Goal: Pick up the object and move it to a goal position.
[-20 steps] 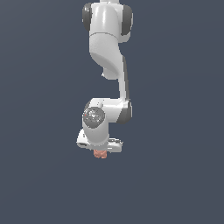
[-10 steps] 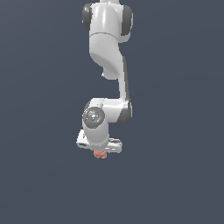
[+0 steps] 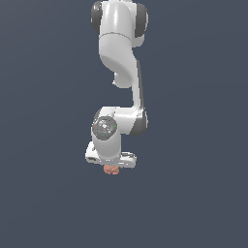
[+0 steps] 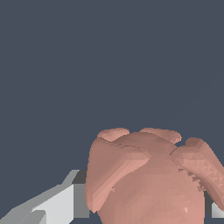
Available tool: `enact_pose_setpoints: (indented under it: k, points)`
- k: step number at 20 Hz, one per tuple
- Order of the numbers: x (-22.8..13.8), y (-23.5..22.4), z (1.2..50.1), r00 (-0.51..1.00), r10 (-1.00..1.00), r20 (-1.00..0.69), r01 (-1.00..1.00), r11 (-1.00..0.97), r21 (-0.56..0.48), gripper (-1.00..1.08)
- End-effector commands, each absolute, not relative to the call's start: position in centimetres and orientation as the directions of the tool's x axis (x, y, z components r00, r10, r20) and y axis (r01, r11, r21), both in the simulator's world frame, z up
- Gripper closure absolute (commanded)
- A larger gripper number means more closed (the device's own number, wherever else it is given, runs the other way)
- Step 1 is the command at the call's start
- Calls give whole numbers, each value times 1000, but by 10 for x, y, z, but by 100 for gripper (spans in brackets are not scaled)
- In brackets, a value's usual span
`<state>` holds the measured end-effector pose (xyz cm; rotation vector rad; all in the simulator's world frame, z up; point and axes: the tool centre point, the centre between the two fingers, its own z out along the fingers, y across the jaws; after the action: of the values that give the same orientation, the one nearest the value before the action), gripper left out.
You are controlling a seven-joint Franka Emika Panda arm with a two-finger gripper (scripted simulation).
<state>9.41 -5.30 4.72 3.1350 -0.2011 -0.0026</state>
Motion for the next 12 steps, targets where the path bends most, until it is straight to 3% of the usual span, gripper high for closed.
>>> enact_pose_setpoints:
  k: [1,12]
  points:
    - [93,-50,56,992,-127,0,-127,-992,0,108]
    - [81,-18,143,992,-127,0,-127,-992,0,108]
